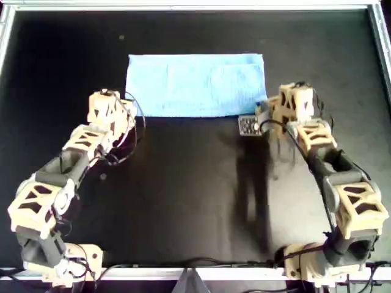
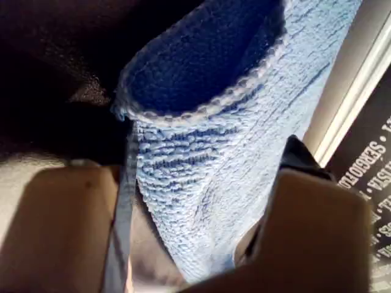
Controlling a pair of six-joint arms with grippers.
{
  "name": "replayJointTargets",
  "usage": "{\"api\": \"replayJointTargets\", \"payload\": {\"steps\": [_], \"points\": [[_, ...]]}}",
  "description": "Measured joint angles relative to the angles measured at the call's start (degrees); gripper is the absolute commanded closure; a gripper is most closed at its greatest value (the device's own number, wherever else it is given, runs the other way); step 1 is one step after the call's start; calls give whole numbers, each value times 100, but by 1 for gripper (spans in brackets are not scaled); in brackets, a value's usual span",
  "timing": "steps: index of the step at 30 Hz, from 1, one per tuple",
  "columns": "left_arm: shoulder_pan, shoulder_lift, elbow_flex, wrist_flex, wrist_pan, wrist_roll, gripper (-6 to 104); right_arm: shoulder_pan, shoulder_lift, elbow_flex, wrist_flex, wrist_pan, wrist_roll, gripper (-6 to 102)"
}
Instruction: Fold a cloth
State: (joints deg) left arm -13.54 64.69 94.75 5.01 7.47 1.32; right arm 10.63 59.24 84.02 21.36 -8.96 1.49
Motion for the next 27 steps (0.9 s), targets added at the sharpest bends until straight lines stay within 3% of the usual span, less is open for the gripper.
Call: {"api": "replayJointTargets", "payload": {"steps": [9,12,17,21,25,27], "points": [[0,0,0,0,0,0,18,0,-255,-431,149,-9,0,26],[-9,0,0,0,0,0,32,0,-264,-431,149,-9,0,35],[-9,0,0,0,0,0,66,0,-264,-431,149,-9,0,58],[-9,0,0,-18,0,-18,87,0,-264,-431,149,-9,0,76],[-18,-9,-229,-18,0,-18,101,0,-264,-431,149,-9,0,91],[-18,-9,-352,-18,0,-18,100,0,-264,-431,149,-9,0,96]]}}
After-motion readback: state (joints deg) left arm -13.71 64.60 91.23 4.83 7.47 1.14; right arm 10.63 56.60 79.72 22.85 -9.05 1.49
